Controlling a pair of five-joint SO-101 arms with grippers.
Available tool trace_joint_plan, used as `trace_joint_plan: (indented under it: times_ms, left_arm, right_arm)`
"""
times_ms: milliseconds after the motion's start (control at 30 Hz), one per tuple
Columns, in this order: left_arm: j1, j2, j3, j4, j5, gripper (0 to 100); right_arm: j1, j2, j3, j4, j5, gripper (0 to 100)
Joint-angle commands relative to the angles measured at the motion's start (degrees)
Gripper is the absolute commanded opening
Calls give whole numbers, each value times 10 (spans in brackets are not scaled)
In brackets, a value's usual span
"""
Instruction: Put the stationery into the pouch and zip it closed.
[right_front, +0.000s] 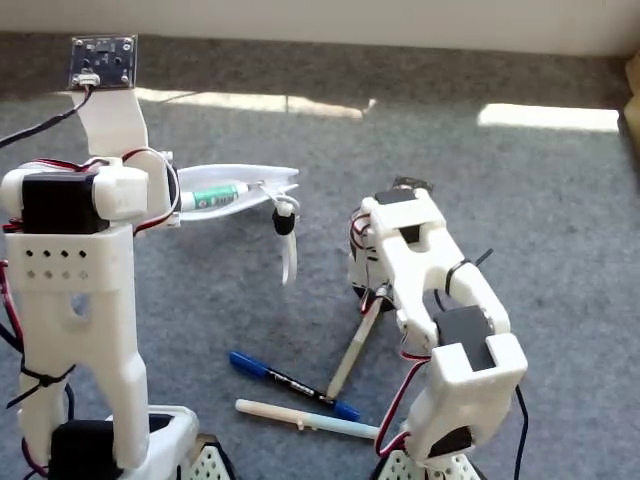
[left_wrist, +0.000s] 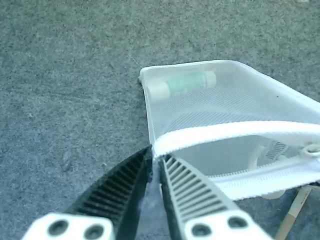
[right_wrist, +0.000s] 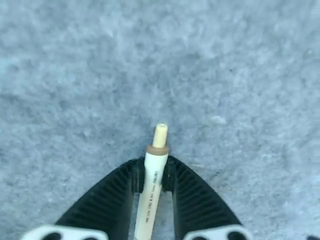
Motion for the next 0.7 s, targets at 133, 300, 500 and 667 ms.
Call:
trace_joint_plan:
  times_ms: [133,300,500,667]
  left_arm:
    - [-7,5,4,-6,-5,7]
    - [-7,5,4,-6,-5,7]
    - [-7,5,4,-7,-5,7]
    - [-7,5,4,-8,-5,7]
  right_arm:
    - [4,-3,-21,3,11,11]
    - [4,-7,-21,4,11,11]
    - [3,-99,-17,4,11,11]
    - [1,-172,15,-1,11,11]
